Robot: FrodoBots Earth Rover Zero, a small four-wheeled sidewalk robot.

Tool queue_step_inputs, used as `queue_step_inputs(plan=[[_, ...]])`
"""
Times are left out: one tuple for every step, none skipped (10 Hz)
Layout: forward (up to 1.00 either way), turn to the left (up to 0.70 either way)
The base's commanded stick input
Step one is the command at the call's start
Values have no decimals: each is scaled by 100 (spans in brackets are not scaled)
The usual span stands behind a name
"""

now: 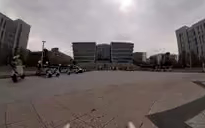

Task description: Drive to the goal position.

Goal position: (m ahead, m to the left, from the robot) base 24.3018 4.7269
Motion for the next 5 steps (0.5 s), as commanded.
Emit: queue_step_inputs(plan=[[70, 0], [70, 0], [70, 0], [70, 0], [70, 0]])
